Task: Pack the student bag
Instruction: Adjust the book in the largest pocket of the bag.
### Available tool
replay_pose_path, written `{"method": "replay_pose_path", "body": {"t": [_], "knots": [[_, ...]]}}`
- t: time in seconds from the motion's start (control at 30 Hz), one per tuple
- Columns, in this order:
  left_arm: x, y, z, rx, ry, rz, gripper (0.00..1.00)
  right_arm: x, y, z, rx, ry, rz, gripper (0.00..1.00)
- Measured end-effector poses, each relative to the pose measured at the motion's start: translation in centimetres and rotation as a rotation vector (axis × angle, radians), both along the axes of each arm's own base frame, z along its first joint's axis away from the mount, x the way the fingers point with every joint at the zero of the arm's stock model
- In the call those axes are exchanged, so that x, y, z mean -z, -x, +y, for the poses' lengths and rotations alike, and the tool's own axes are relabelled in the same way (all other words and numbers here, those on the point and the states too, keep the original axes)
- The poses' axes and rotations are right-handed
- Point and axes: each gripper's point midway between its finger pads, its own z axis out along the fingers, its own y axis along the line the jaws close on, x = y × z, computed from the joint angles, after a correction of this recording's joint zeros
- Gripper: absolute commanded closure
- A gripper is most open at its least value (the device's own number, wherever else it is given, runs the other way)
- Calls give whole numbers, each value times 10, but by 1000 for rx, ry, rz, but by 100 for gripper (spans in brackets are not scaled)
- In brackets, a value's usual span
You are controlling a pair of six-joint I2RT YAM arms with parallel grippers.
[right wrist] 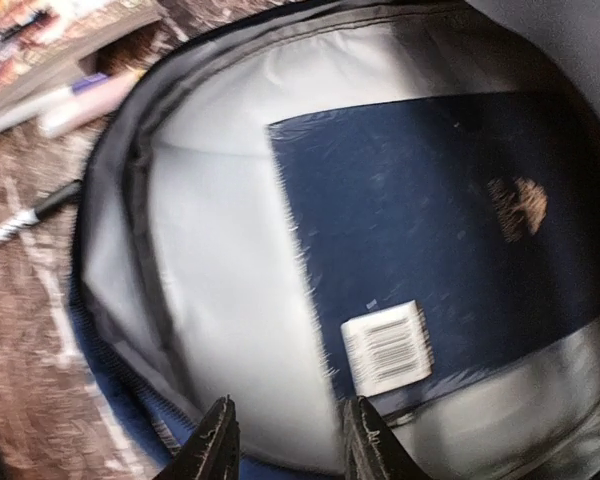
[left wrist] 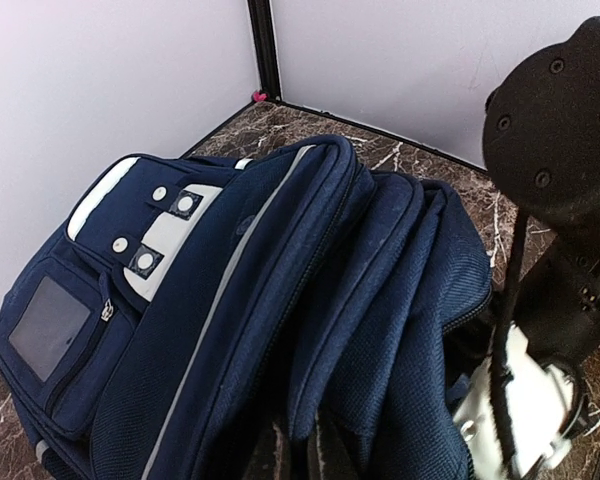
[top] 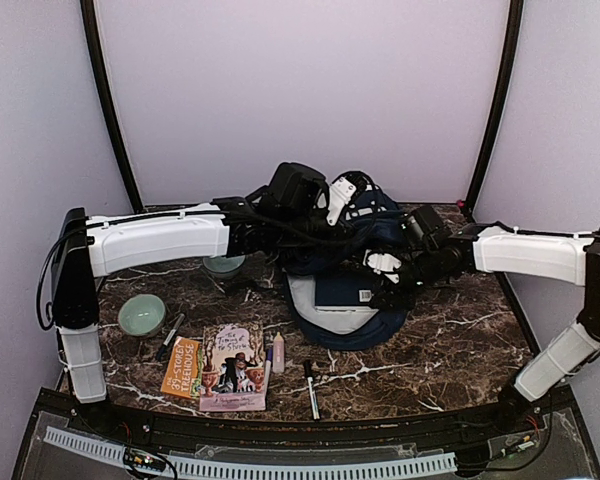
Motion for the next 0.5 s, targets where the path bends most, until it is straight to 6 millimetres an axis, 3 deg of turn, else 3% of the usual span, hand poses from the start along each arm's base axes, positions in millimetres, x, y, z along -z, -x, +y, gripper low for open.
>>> {"method": "replay_pose_path", "body": {"t": [0.3,0.5], "knots": [[0,0,0,1,16,23,100,26,-38,19,-95,204,-233,36],[1,-1,1,2,22,32,100,39,-47,25,-128,276,-313,36]]}}
